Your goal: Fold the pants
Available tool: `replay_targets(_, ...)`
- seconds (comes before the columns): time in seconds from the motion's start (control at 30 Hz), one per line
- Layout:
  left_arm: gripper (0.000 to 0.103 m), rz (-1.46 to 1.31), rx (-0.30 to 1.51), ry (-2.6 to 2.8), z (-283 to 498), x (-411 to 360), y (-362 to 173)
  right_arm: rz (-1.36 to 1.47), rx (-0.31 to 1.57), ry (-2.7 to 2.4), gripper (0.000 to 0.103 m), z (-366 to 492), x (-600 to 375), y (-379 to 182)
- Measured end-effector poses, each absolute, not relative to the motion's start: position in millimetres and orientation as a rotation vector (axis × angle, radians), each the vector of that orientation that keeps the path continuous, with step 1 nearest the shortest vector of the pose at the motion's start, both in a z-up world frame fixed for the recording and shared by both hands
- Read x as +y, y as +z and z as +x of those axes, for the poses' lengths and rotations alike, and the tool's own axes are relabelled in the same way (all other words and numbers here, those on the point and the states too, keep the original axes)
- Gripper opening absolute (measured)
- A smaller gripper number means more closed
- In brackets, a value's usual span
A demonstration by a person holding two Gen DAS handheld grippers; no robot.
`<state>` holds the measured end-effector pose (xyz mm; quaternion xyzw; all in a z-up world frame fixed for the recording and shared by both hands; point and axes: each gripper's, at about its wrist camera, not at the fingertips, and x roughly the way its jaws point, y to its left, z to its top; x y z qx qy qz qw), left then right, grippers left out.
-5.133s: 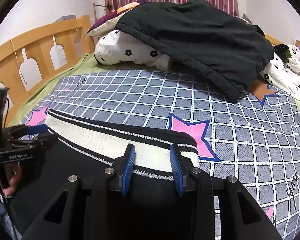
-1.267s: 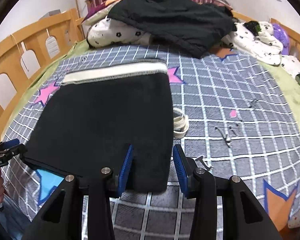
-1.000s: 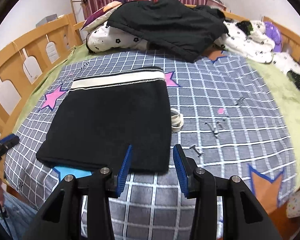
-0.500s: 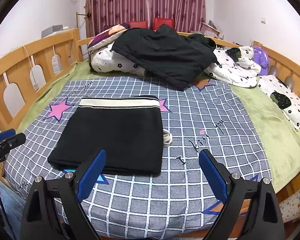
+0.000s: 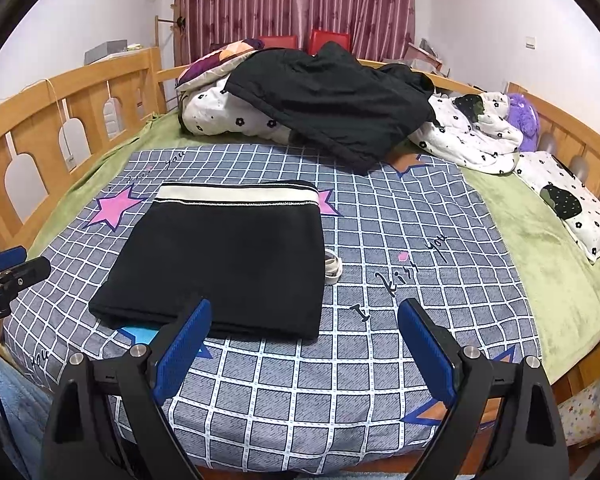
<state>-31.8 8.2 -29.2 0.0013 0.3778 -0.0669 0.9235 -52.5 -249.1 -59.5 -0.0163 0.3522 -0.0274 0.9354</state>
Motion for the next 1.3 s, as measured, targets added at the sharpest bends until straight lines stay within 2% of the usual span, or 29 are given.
replay_targets(1.3,0.078,-0.003,0.772,-0.131,-34.2,10.2,-27.8,-0.017,0.727,-0.066,0.093,-50.9,-256.4,-62.3)
